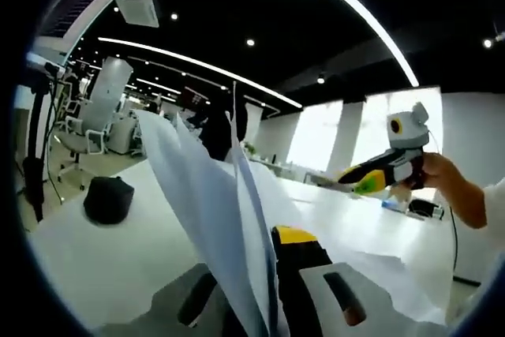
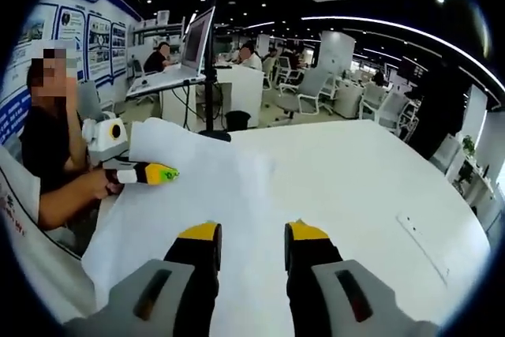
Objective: Organize the stack of printing papers by aligning and flattening the scattered papers on the table
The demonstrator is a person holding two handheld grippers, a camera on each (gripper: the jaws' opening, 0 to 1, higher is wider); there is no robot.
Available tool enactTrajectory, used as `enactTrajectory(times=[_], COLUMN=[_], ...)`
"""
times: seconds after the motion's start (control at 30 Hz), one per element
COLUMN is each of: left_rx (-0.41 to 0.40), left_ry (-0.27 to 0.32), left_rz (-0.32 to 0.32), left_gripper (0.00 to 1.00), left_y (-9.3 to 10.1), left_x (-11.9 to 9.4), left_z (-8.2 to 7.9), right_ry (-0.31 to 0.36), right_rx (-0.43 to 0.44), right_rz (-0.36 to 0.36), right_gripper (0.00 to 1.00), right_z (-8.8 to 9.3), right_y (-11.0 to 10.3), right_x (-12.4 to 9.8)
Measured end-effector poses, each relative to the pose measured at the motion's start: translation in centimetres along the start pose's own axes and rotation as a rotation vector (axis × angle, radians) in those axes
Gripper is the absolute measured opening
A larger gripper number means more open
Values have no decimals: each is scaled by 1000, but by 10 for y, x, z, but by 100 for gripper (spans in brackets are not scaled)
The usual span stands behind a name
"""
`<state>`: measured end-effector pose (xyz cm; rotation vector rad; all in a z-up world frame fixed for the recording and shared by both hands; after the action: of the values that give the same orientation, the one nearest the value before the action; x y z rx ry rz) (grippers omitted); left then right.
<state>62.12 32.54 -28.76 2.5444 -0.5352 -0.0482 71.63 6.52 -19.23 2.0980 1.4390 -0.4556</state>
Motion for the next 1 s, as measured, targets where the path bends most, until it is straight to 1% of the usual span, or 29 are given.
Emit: enactTrajectory(times=[0.07, 0.13, 0.27, 0.33, 0.5, 0.6, 0.63, 0.67, 0.77, 0.83, 0.87, 1.0], left_rx=[1, -2, 8, 9, -14, -21, -50, -56, -2, 6, 18, 67], left_ry=[-5, -24, -35, -36, -44, -49, -40, -42, -56, -60, -61, -67], left_rz=[10, 19, 30, 39, 59, 58, 74, 85, 94, 109, 120, 154], left_gripper=[7, 8, 8, 8, 7, 7, 7, 7, 7, 7, 7, 7], left_y=[0, -1, 1, 5, 5, 5, 8, 10, 20, 26, 32, 50], left_x=[0, 1, 1, 1, 1, 1, 2, 2, 7, 8, 9, 10], left_z=[0, 1, 2, 4, 2, 2, 1, 1, -1, -2, -5, -12], right_ry=[5, 7, 10, 14, 19, 29, 35, 37, 49, 56, 68, 92], right_rx=[13, 19, 39, 45, 67, 94, 106, 108, 121, 129, 134, 155], right_rz=[6, 12, 29, 37, 46, 46, 47, 48, 47, 44, 42, 31], right_gripper=[27, 27, 27, 27, 27, 26, 26, 26, 26, 26, 26, 26], right_z=[4, 9, 17, 20, 27, 32, 33, 33, 36, 36, 37, 40], right_y=[1, 1, 3, 3, 5, 5, 5, 6, 6, 6, 5, 6], right_x=[-5, -9, -19, -22, -29, -33, -34, -35, -39, -41, -43, -48])
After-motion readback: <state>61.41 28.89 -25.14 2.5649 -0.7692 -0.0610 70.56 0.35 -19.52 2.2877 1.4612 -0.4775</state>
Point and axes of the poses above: the point that each gripper's makers call its tool centre point, and the gripper's own axes: x roughly forward along the fingers, y roughly to its right, z roughly out of its underside, the point moved 9 cm from there along -x, roughly backward along the fingers, and after that the axes turned 12 degrees about -x, right-handed, at the moved point
